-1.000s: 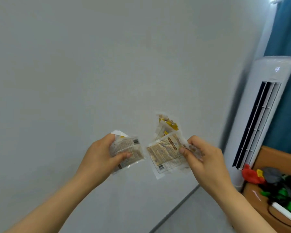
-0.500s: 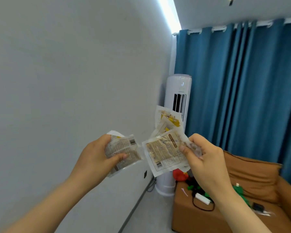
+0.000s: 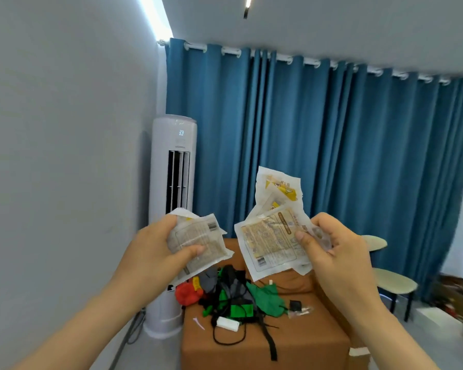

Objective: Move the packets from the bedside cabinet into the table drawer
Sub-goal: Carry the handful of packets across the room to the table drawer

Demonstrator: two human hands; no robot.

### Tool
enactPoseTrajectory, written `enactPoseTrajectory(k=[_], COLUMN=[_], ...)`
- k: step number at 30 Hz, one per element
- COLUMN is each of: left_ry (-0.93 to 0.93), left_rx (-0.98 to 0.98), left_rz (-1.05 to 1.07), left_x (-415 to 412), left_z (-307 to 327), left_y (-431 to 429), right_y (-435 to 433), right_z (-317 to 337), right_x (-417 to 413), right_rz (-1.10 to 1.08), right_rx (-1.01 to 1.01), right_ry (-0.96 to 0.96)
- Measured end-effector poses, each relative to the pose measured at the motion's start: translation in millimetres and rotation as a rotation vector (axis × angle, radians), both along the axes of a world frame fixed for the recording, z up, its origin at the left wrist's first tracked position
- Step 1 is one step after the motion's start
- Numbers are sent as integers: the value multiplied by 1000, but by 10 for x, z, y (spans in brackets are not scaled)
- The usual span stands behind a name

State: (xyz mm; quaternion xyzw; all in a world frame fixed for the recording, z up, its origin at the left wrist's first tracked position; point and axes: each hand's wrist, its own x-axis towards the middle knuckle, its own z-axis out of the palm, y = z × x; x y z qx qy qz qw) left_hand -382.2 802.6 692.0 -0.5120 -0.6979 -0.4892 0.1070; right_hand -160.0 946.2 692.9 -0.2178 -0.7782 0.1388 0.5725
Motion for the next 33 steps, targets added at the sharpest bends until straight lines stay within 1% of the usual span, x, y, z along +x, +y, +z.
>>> enactPoseTrajectory(k=[4,9,21,27,33], left_ry=[-3,-3,38,-9,-17], left_rx=[1,1,48,50,24], left_rz=[-108,-264,-510,-639,-738], left_x=[27,299,1356,1822,2045], left_z=[-17,-28,93,27,-68], left_y=[734,1578,3631,4593,5558], right_y=[446,909,2391,3115,3799], right_z=[-45,-63,50,-6,-96], right_x=[174,556,1629,2106,2303], right_rz=[-169,-331,-523,-623,-724], right_rx=[-5,15,86,55,22], right_ry=[-6,7,88,73,87])
